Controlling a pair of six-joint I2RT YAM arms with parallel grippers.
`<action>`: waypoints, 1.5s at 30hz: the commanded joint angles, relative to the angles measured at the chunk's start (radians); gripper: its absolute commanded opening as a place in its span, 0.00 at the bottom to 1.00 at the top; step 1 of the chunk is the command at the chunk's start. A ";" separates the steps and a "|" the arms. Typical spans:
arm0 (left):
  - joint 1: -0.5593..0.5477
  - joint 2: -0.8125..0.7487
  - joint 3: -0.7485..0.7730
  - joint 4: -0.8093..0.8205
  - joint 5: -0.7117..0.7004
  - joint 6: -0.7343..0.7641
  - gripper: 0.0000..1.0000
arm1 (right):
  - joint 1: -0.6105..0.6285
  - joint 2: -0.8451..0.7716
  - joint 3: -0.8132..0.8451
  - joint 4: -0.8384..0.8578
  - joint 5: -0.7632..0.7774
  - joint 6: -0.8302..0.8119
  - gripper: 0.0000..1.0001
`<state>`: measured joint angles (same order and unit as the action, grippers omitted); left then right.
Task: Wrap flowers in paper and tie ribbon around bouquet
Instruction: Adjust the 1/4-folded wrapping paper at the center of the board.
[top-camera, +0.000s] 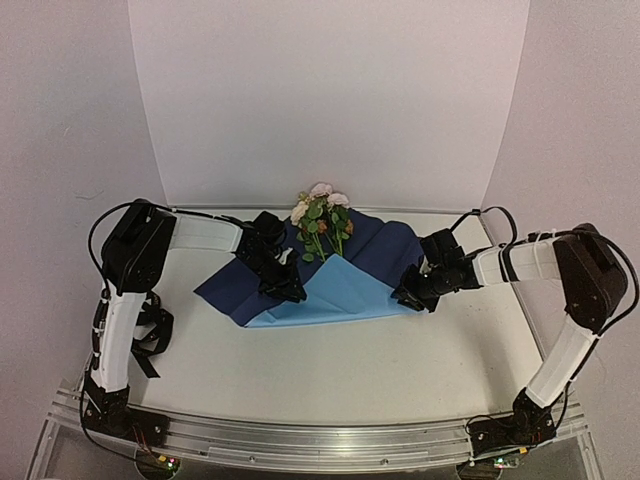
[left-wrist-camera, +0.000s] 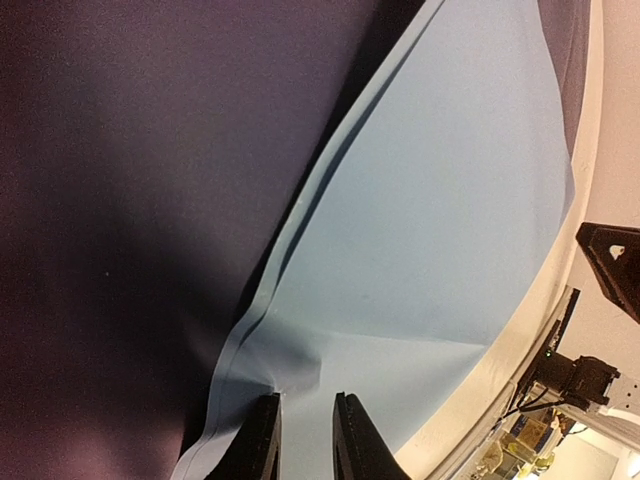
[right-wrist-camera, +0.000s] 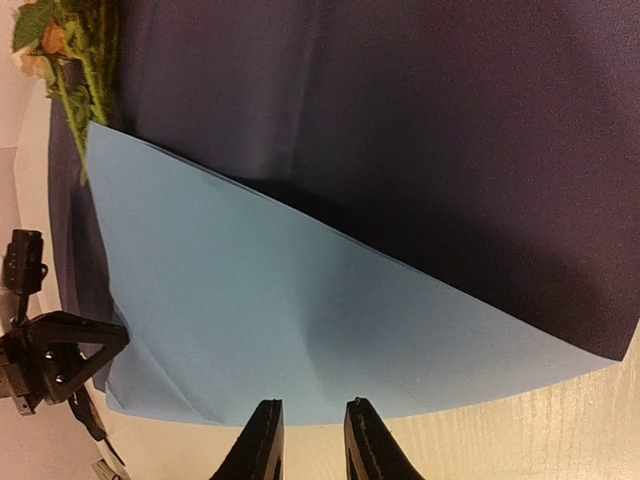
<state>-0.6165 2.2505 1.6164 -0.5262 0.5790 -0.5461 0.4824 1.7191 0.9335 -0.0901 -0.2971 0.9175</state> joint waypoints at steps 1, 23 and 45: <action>-0.001 0.028 0.035 -0.019 -0.072 0.023 0.20 | -0.004 0.030 -0.036 0.052 -0.014 0.040 0.22; -0.181 -0.104 0.184 -0.071 -0.247 0.066 0.49 | -0.003 0.065 -0.173 0.154 0.026 0.227 0.16; -0.247 -0.211 0.053 -0.068 -0.203 -0.017 0.45 | -0.003 -0.065 -0.179 0.240 0.050 0.267 0.19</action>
<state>-0.8646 2.1366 1.7333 -0.5945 0.3655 -0.5311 0.4793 1.6669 0.7156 0.1569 -0.2558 1.1999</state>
